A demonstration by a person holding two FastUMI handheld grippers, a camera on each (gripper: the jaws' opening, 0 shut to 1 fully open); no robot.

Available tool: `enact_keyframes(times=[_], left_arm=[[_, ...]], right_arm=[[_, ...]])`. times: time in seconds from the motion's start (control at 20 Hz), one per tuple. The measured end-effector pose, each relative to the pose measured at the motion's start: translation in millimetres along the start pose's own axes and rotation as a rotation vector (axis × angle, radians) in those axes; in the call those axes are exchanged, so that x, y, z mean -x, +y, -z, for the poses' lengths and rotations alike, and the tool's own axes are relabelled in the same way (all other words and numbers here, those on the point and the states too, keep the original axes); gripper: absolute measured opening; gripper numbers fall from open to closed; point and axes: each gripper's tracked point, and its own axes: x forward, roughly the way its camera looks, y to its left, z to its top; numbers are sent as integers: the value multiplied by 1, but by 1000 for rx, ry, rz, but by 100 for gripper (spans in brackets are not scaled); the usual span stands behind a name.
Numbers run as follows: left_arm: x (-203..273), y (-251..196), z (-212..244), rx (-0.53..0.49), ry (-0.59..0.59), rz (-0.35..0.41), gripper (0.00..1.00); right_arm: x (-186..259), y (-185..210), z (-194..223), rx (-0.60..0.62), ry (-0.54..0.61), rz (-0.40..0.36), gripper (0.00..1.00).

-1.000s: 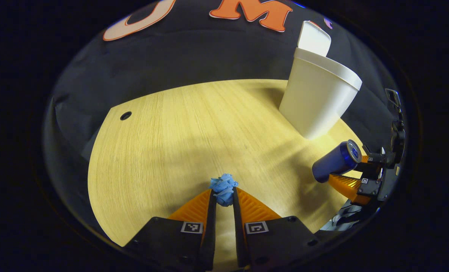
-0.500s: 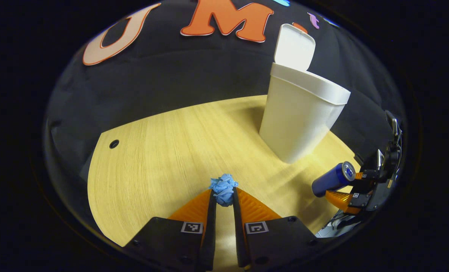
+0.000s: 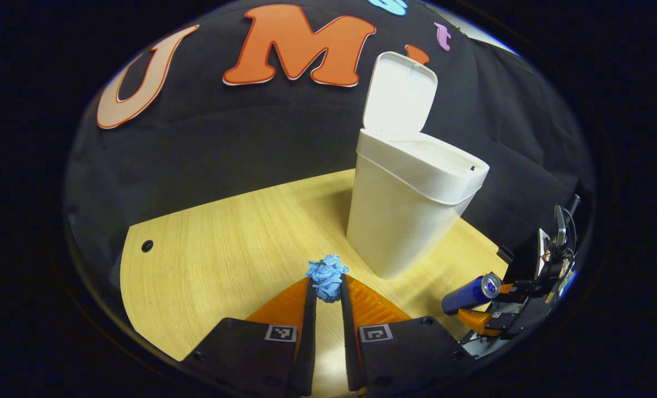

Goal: Press the lid of the desktop garbage bin to open it, pick up the crumpled paper on the desktop and throw it into the bin, then pick up the pop can on the desktop and drop it into the bin, and finally close the garbage bin lid.

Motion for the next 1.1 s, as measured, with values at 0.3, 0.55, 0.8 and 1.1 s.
enact_keyframes(times=[0.3,0.55,0.8,1.1], left_arm=[[-7,-24,-46,-23,-63,30,27],[-8,-47,-83,-37,-121,60,27],[-11,-72,-111,-43,-169,93,27],[-19,-99,-143,-70,-229,126,27]], right_arm=[[0,1,0,-38,-1,22,74],[-1,1,0,-69,-2,40,74],[-1,1,-1,-97,-8,53,74],[-4,-1,-4,-114,-18,62,74]])
